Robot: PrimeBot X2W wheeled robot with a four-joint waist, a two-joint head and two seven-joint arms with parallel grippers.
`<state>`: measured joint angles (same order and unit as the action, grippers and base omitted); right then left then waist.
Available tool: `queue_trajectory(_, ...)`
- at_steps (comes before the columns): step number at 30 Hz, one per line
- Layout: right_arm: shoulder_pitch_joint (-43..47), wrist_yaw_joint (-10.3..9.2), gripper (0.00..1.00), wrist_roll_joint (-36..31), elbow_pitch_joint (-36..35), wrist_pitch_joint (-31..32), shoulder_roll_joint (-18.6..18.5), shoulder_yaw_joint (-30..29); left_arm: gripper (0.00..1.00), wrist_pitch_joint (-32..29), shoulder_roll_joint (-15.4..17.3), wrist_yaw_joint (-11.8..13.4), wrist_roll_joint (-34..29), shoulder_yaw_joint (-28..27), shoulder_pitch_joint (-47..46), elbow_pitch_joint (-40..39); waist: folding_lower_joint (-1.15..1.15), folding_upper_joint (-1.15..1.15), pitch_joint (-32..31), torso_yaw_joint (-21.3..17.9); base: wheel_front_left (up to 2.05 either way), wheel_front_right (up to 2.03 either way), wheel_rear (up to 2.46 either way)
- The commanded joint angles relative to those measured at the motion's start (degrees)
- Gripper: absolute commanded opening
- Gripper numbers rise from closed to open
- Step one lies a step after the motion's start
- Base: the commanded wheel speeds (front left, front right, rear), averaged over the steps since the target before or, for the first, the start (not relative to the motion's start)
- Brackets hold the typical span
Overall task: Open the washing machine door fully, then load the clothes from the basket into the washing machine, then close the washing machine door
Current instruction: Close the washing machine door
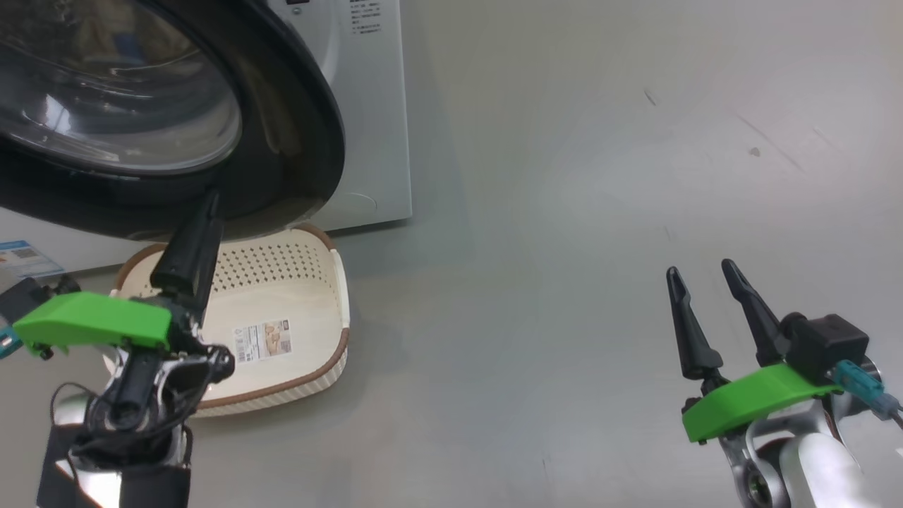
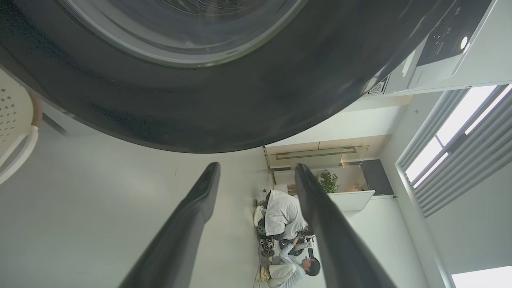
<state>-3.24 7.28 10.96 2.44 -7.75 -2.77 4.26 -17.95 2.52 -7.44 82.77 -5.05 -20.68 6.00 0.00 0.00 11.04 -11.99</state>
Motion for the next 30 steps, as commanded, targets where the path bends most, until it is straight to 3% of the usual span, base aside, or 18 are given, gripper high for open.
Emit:
queue_trajectory(1, -0.3, 0.21, 1.00, -0.6, -2.4, 0.3, -0.1, 0.3, 1.00, 2.9, 1.9, 0.0, -3.6, -0.3, 0.1, -3.1, 0.00, 0.00, -1.1, 1.4, 0.00, 0.00, 0.00)
queue_trajectory(6, 0.4, 0.21, 1.00, -0.9, -3.3, 0.7, -0.1, -0.7, 1.00, 8.5, 2.7, 0.0, -9.8, 3.0, 1.9, -3.7, 0.00, 0.00, -1.8, 2.9, 0.00, 0.00, 0.00)
queue_trajectory(13, 1.7, 0.21, 1.00, -1.3, -4.0, 1.3, -0.1, -1.3, 1.00, 20.1, 6.1, 0.2, -26.7, 8.1, 5.6, -1.7, 0.00, 0.00, -3.8, 4.4, 0.00, 0.00, 0.00)
queue_trajectory(20, 3.5, 0.21, 1.00, -1.7, -4.5, 2.0, -0.1, -1.7, 1.00, 28.5, 8.6, 6.0, -43.3, 11.8, 9.9, -1.6, 0.00, 0.00, -6.0, 5.5, 0.00, 0.00, 0.00)
queue_trajectory(30, 5.9, 0.21, 1.00, -2.3, -6.1, 3.1, -0.1, -1.8, 1.00, 32.1, 10.0, 14.5, -59.0, 16.1, 16.9, -5.3, 0.00, 0.00, -7.5, 6.3, 0.00, 0.00, 0.00)
